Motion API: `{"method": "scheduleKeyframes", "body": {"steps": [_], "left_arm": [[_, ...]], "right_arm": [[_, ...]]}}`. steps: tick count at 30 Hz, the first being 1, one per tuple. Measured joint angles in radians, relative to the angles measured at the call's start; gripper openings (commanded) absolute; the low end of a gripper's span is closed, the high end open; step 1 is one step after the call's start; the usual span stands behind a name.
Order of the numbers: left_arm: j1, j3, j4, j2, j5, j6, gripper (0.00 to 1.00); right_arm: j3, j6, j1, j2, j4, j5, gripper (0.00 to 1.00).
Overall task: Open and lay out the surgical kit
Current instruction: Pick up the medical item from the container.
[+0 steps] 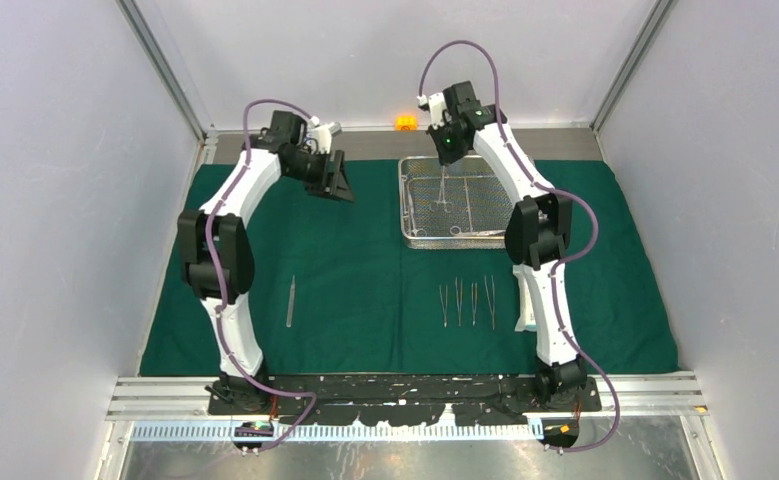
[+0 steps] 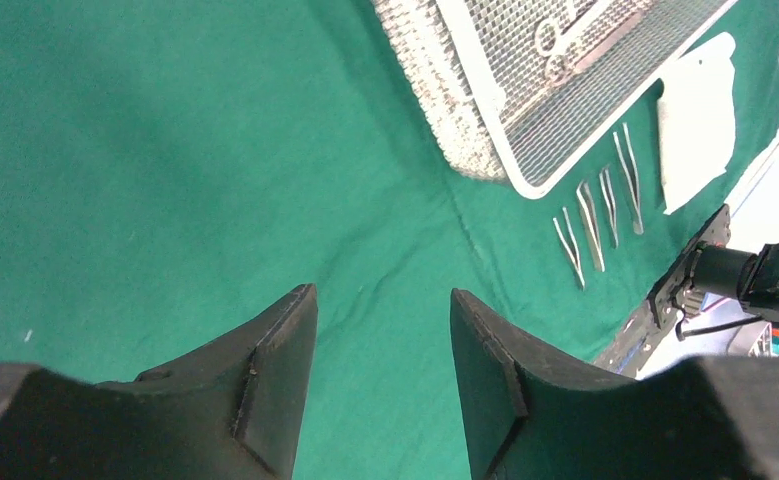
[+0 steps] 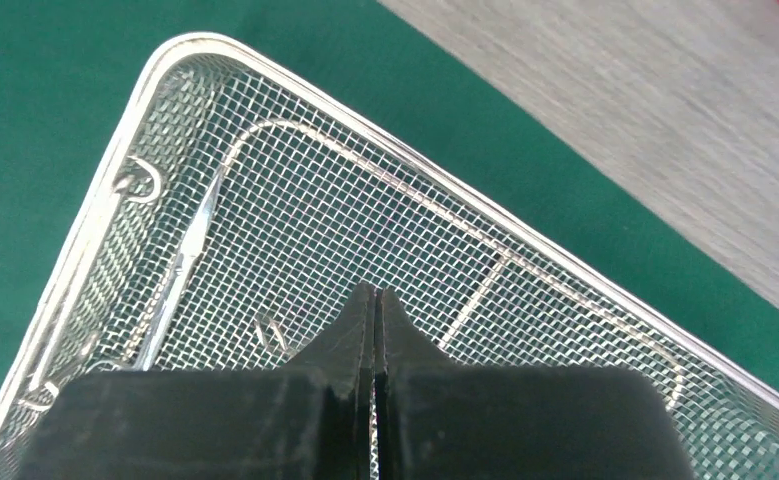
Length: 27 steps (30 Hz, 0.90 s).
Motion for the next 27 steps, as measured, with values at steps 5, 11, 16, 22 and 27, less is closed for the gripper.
{"method": "scheduleKeyframes", "body": {"steps": [5,11,16,22,27], "left_arm": [[-0.08,0.0,0.17,0.021,0.039,-0.066,0.48],[-0.184,0.117,0.364,0.135,0.08,-0.127,0.46],[-0.246,0.24,0.488,0.248,0.104,-0.147,0.44],[-0.275,0.299,0.582,0.335,0.12,-0.133,0.44],[-0.276,0.299,0.626,0.372,0.12,-0.091,0.44]], "right_arm": [[-0.012,0.005,0.0,-0.06,0.012,0.0,0.01],[-0.067,0.023,0.0,-0.076,0.027,-0.002,0.0],[-0.088,0.031,0.0,-0.076,0.027,-0.004,0.0],[-0.104,0.037,0.0,-0.077,0.039,-0.006,0.0],[-0.108,0.052,-0.004,-0.077,0.04,-0.015,0.01]]}}
